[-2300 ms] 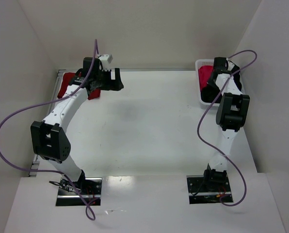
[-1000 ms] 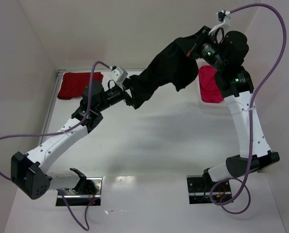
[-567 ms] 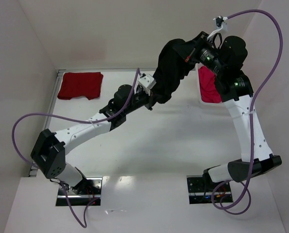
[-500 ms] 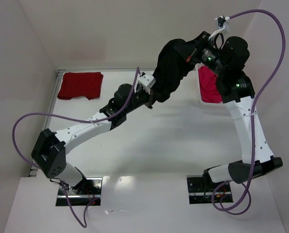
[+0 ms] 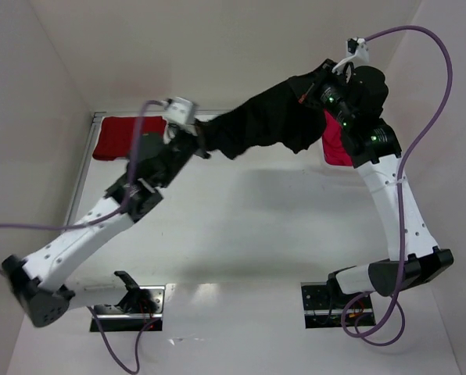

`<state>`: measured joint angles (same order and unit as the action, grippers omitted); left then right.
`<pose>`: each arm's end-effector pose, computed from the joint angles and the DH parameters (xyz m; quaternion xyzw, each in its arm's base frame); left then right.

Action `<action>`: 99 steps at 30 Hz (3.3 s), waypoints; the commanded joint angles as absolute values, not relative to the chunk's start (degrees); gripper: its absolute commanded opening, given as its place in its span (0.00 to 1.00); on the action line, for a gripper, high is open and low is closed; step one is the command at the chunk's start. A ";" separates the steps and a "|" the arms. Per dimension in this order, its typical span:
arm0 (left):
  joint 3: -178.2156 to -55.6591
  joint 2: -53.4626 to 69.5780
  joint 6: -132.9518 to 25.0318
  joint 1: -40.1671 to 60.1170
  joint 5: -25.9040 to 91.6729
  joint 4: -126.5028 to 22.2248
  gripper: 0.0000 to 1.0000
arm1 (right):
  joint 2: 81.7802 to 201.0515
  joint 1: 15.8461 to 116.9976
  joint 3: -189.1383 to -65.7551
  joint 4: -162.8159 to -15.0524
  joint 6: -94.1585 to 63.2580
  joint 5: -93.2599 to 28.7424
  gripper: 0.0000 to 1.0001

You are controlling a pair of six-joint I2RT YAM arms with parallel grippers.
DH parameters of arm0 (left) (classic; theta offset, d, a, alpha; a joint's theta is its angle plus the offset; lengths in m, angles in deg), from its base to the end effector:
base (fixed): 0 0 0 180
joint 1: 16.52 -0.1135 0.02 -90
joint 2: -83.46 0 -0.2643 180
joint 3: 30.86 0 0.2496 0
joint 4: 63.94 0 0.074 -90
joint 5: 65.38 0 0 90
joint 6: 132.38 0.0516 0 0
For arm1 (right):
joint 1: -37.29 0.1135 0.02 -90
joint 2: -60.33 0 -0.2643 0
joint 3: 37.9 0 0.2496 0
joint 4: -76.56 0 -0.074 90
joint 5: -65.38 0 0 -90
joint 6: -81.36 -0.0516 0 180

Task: Fold and stack the t-shirts
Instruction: Flatten out the tshirt

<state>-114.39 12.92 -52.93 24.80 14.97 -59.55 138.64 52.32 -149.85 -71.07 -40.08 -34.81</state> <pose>0.2300 -0.1907 0.4375 0.1109 0.6434 -0.2811 0.7034 0.2864 0.0864 0.5134 0.0366 0.6984 0.3380 0.6298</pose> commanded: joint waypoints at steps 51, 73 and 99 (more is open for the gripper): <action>-175.37 -11.80 -49.32 21.36 -13.87 -38.09 0.00 | 147.50 91.26 -119.13 -94.72 -24.81 -9.44 0.99; -174.67 -8.82 -50.38 21.36 -12.20 -36.50 0.00 | 165.28 91.26 -135.13 -98.59 -30.51 -2.64 0.91; -162.99 -2.86 -50.11 14.25 -15.02 -39.84 0.00 | 140.43 90.56 -124.87 -94.29 -27.71 -1.60 0.00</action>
<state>-164.56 -6.58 -50.00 16.73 -14.16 -36.25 153.30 91.01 -126.66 -93.32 -30.55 -5.29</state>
